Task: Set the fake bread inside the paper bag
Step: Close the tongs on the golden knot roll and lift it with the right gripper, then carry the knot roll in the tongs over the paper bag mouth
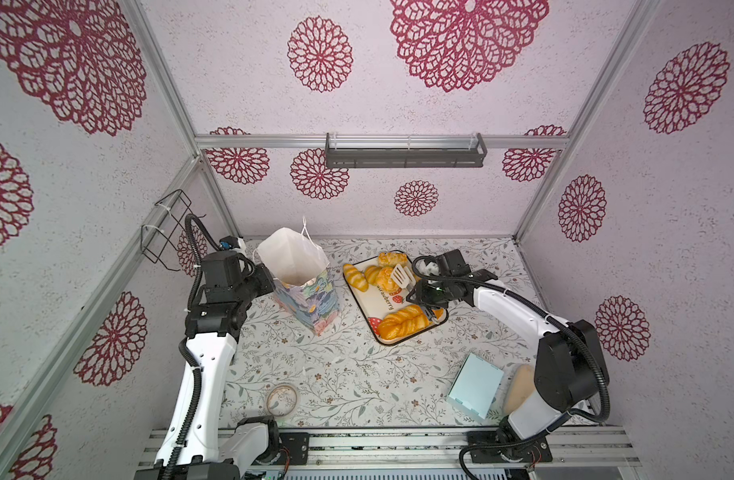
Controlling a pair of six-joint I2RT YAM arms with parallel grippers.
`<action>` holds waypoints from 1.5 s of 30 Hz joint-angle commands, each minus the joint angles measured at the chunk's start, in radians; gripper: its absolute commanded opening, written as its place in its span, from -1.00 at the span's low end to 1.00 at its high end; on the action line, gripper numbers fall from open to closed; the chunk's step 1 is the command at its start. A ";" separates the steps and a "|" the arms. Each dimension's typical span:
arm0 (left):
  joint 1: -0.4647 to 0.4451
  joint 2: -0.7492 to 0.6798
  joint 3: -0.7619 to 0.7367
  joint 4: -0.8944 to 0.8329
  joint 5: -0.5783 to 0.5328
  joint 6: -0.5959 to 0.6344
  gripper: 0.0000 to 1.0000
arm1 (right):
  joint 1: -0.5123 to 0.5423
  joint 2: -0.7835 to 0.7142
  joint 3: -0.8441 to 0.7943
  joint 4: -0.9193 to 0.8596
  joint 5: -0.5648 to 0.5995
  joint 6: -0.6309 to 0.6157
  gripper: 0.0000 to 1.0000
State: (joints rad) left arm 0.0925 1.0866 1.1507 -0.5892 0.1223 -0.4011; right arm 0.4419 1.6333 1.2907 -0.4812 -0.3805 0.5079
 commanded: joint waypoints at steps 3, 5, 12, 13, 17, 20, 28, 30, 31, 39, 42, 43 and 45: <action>0.009 -0.016 -0.009 0.008 0.002 -0.002 -0.74 | 0.019 -0.077 0.103 -0.011 -0.017 -0.023 -0.30; 0.009 -0.016 -0.009 0.008 0.002 -0.002 -0.74 | 0.029 -0.082 0.128 -0.016 -0.017 -0.025 -0.30; 0.009 -0.016 -0.009 0.008 0.003 -0.002 -0.74 | 0.073 -0.086 0.224 -0.026 -0.014 -0.032 -0.29; 0.009 -0.016 -0.009 0.008 0.003 -0.002 -0.74 | 0.079 -0.084 0.238 -0.030 -0.014 -0.034 -0.29; 0.009 -0.016 -0.009 0.009 0.004 -0.001 -0.74 | 0.108 -0.086 0.288 -0.037 -0.012 -0.045 -0.28; 0.009 -0.017 -0.009 0.009 0.005 -0.002 -0.74 | 0.131 -0.087 0.320 -0.038 -0.014 -0.056 -0.28; 0.009 -0.017 -0.009 0.009 0.004 -0.004 -0.74 | 0.178 -0.086 0.367 -0.005 -0.026 -0.074 -0.26; 0.009 -0.016 -0.009 0.009 0.004 -0.004 -0.74 | 0.188 -0.086 0.367 0.015 -0.033 -0.071 -0.26; 0.009 -0.015 -0.009 0.010 0.004 -0.004 -0.74 | 0.193 -0.086 0.369 0.022 -0.036 -0.071 -0.26; 0.009 -0.013 -0.008 0.011 0.004 -0.004 -0.74 | 0.225 -0.087 0.375 0.107 -0.074 -0.051 -0.25; 0.009 -0.012 -0.008 0.010 0.005 -0.004 -0.74 | 0.237 -0.082 0.380 0.135 -0.096 -0.046 -0.24; 0.009 -0.012 -0.008 0.009 0.004 -0.004 -0.74 | 0.241 -0.077 0.386 0.139 -0.101 -0.045 -0.24; 0.008 -0.012 -0.007 0.011 0.005 -0.005 -0.74 | 0.251 -0.064 0.400 0.140 -0.113 -0.046 -0.24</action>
State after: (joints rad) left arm 0.0925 1.0866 1.1503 -0.5892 0.1226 -0.4011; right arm 0.6777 1.6039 1.6230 -0.4385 -0.4480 0.4652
